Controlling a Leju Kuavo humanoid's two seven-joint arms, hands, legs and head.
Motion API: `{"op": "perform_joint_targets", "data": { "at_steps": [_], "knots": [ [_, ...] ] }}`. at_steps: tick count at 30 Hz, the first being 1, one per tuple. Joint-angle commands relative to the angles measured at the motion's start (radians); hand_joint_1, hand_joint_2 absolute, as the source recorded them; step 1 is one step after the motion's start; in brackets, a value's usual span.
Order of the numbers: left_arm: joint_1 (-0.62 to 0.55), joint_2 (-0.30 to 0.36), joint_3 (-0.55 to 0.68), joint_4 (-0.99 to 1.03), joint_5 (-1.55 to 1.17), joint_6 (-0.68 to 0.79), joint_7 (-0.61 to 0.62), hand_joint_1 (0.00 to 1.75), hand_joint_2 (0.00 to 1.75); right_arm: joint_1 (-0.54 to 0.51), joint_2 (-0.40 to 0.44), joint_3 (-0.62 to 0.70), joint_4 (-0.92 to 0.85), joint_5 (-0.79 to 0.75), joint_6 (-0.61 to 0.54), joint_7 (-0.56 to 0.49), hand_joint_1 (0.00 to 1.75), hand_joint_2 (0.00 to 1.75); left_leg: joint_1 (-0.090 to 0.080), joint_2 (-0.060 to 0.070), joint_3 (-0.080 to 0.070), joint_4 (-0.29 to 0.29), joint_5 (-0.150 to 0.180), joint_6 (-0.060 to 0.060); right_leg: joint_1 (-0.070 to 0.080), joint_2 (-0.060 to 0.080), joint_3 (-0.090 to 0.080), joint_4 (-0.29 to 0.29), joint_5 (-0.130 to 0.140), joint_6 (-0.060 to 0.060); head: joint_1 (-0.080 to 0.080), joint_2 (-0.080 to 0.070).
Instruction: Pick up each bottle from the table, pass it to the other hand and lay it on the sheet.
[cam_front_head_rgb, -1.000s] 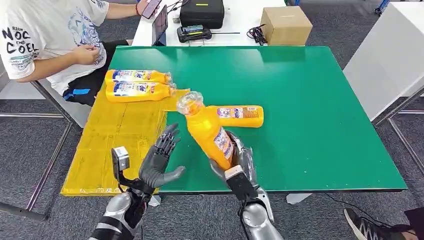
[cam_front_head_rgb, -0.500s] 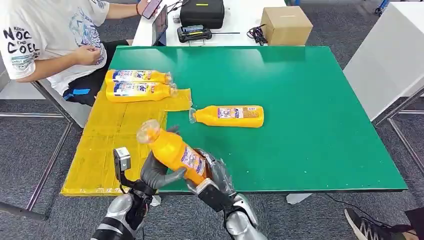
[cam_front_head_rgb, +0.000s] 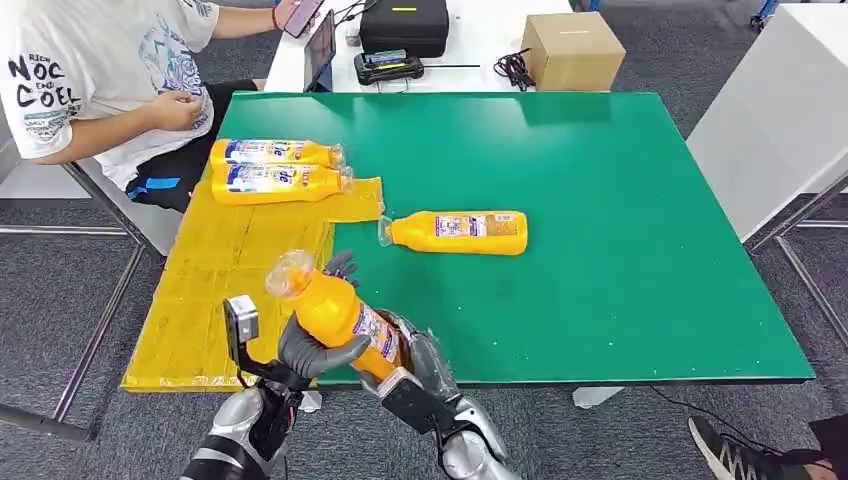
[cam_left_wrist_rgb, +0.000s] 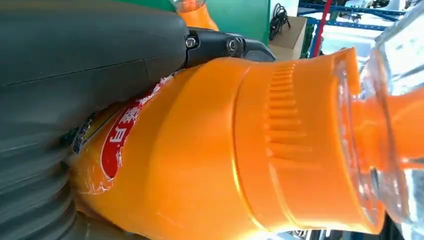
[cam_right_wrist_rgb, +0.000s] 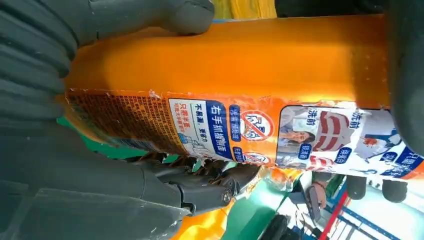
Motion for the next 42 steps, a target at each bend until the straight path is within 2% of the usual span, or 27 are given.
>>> {"op": "perform_joint_targets", "data": {
  "at_steps": [1, 10, 11, 12, 13, 14, 15, 22, 23, 26, 29, 32, 33, 37, 41, 42],
  "knots": [
    [-0.033, 0.024, -0.007, 0.055, 0.013, -0.022, 0.011, 1.75, 1.75, -0.044, -0.007, 0.043, 0.070, 0.004, -0.006, 0.010, 1.75, 1.75, 0.001, 0.001, 0.004, -0.001, -0.002, -0.002, 0.001, 0.001, 0.004, -0.001, -0.001, -0.002, 0.000, 0.000],
    [-0.025, 0.027, 0.003, 0.043, 0.042, -0.046, 0.015, 1.75, 1.75, -0.045, -0.004, 0.038, 0.074, 0.003, -0.025, 0.010, 1.75, 1.75, 0.001, 0.002, 0.005, 0.000, -0.002, -0.002, 0.001, 0.001, 0.005, -0.001, -0.001, -0.002, 0.000, 0.000],
    [-0.025, 0.027, 0.012, 0.037, 0.045, -0.040, 0.014, 1.75, 1.75, -0.046, -0.001, 0.031, 0.068, 0.004, -0.042, 0.013, 1.24, 1.75, 0.001, 0.001, 0.004, -0.001, -0.002, -0.001, 0.001, 0.001, 0.004, -0.001, -0.001, -0.002, 0.000, 0.000],
    [-0.024, 0.027, 0.018, 0.033, 0.045, -0.034, 0.013, 1.75, 1.75, -0.045, 0.000, 0.027, 0.065, 0.003, -0.050, 0.017, 0.93, 1.75, 0.001, 0.001, 0.003, -0.001, -0.001, -0.001, 0.001, 0.001, 0.002, -0.001, -0.001, -0.001, 0.000, 0.000],
    [-0.025, 0.029, 0.018, 0.032, 0.045, -0.034, 0.013, 1.75, 1.75, -0.047, 0.001, 0.027, 0.064, 0.003, -0.050, 0.017, 0.93, 1.75, 0.002, 0.002, 0.005, 0.000, -0.002, -0.002, 0.002, 0.001, 0.005, -0.001, -0.002, -0.002, 0.000, 0.000],
    [-0.021, 0.027, 0.030, 0.020, 0.047, -0.024, 0.013, 1.75, 1.75, -0.044, 0.002, 0.021, 0.055, 0.008, -0.071, 0.027, 0.00, 1.75, 0.001, 0.001, 0.003, 0.000, -0.001, -0.001, 0.001, 0.001, 0.002, -0.001, -0.001, -0.002, 0.000, 0.000],
    [-0.020, 0.027, 0.032, 0.018, 0.048, -0.023, 0.013, 1.75, 1.75, -0.043, 0.004, 0.016, 0.052, 0.004, -0.077, 0.030, 0.00, 1.75, 0.002, 0.002, 0.006, 0.000, -0.003, -0.002, 0.002, 0.002, 0.006, -0.001, -0.002, -0.003, 0.000, 0.000],
    [-0.018, 0.029, 0.042, 0.010, 0.048, -0.010, 0.012, 1.75, 1.75, -0.043, 0.005, 0.007, 0.038, -0.008, -0.072, 0.036, 0.00, 1.75, 0.002, 0.002, 0.004, 0.000, -0.002, -0.002, 0.002, 0.001, 0.004, -0.001, -0.001, -0.002, 0.000, 0.000],
    [-0.016, 0.028, 0.049, 0.003, 0.042, 0.005, 0.011, 1.75, 1.75, -0.040, 0.005, 0.001, 0.027, -0.012, -0.077, 0.045, 0.00, 0.00, 0.001, 0.002, 0.004, 0.000, -0.002, -0.002, 0.001, 0.002, 0.004, -0.001, -0.001, -0.002, 0.000, 0.000],
    [-0.015, 0.031, 0.077, -0.019, 0.029, 0.045, 0.002, 1.75, 1.75, -0.019, -0.002, -0.023, -0.064, -0.040, -0.092, 0.038, 0.00, 0.00, 0.001, 0.002, 0.004, 0.000, -0.002, -0.001, 0.002, 0.001, 0.004, -0.001, -0.001, -0.002, 0.000, 0.000],
    [-0.031, 0.039, 0.121, -0.028, -0.007, 0.113, -0.021, 1.75, 1.75, 0.025, -0.028, -0.030, -0.235, -0.075, -0.070, 0.031, 0.00, 0.00, 0.001, 0.001, 0.001, 0.000, -0.001, -0.001, 0.001, 0.000, 0.001, 0.000, -0.001, -0.001, 0.000, 0.000],
    [-0.075, 0.054, 0.179, 0.000, -0.044, 0.181, -0.046, 1.75, 1.75, 0.075, -0.050, -0.031, -0.416, -0.144, 0.000, 0.004, 0.00, 0.00, 0.002, 0.000, 0.003, 0.002, -0.002, -0.002, 0.002, -0.001, 0.004, 0.001, -0.003, -0.003, 0.000, 0.000],
    [-0.098, 0.059, 0.205, 0.016, -0.064, 0.212, -0.060, 1.75, 1.75, 0.097, -0.047, -0.035, -0.484, -0.211, 0.058, -0.004, 0.00, 0.00, 0.002, 0.000, 0.003, 0.001, -0.002, -0.002, 0.002, -0.001, 0.003, 0.000, -0.002, -0.002, 0.000, 0.000],
    [-0.160, 0.071, 0.272, 0.056, -0.160, 0.325, -0.118, 1.75, 1.75, 0.138, -0.045, -0.020, -0.627, -0.309, 0.148, -0.029, 0.00, 0.00, 0.002, -0.001, 0.003, 0.002, -0.002, -0.002, 0.003, -0.002, 0.004, 0.001, -0.003, -0.003, 0.000, 0.000],
    [-0.196, 0.077, 0.304, 0.074, -0.255, 0.417, -0.146, 1.75, 1.75, 0.151, -0.038, -0.027, -0.700, -0.357, 0.151, -0.034, 0.00, 0.00, 0.002, -0.001, 0.001, 0.001, -0.001, -0.002, 0.002, -0.002, 0.001, 0.001, -0.001, -0.002, 0.000, 0.000],
    [-0.212, 0.089, 0.296, 0.090, -0.396, 0.556, -0.180, 1.75, 1.75, 0.155, -0.034, -0.034, -0.735, -0.364, 0.134, -0.034, 0.00, 0.00, 0.001, -0.001, 0.001, 0.001, -0.001, -0.001, 0.001, -0.001, 0.001, 0.001, -0.001, -0.001, 0.000, 0.000]
  ]
}}
